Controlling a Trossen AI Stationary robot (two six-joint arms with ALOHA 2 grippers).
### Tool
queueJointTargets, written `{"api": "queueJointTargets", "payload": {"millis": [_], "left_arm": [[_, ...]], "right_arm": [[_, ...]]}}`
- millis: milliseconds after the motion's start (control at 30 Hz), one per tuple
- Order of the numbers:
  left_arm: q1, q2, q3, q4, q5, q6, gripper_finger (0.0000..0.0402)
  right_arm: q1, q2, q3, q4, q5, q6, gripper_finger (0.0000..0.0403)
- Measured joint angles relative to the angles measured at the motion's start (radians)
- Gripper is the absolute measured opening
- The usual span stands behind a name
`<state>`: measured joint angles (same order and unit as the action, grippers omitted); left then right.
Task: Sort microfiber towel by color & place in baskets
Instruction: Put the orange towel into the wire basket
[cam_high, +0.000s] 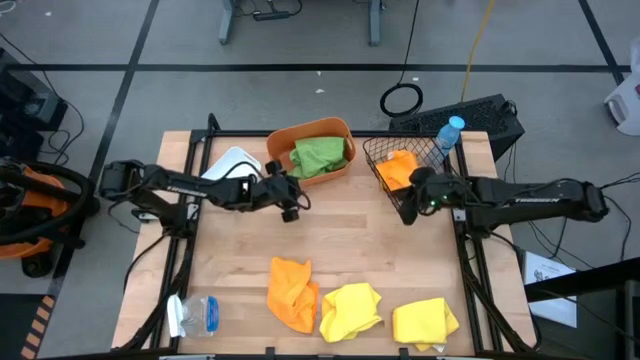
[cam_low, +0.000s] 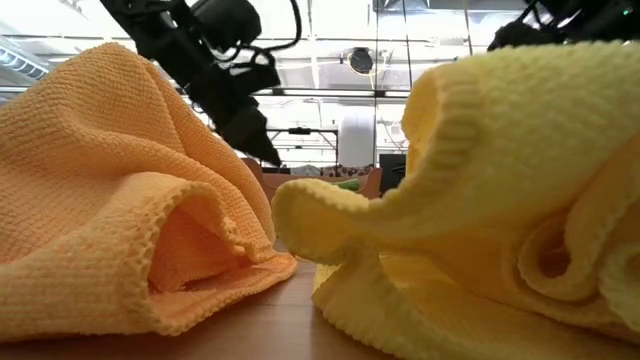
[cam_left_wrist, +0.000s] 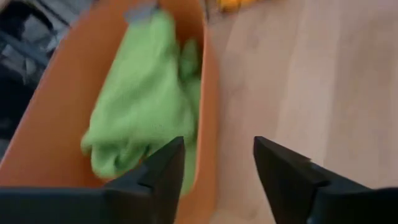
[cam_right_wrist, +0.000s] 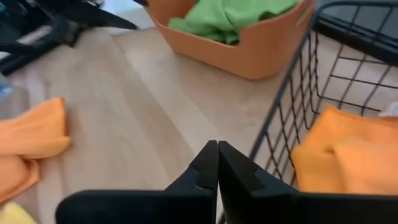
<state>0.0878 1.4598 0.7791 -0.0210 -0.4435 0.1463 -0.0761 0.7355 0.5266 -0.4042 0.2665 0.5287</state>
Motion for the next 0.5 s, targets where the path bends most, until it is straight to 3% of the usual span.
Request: {"api": "queueJointTargets", "payload": {"millis": [267, 500], "left_arm": [[0.053, 0.035, 0.001, -0.04, -0.059, 0.0, 0.0113], [0.077, 0.04, 0.001, -0.04, -0.064, 0.027, 0.0075]], "right_arm": [[0.125, -0.015, 0.002, 0.014, 0.083, 0.039, 0.0], [0.19, -0.006, 0.002, 0.017, 0.146, 0.071, 0.0]]}}
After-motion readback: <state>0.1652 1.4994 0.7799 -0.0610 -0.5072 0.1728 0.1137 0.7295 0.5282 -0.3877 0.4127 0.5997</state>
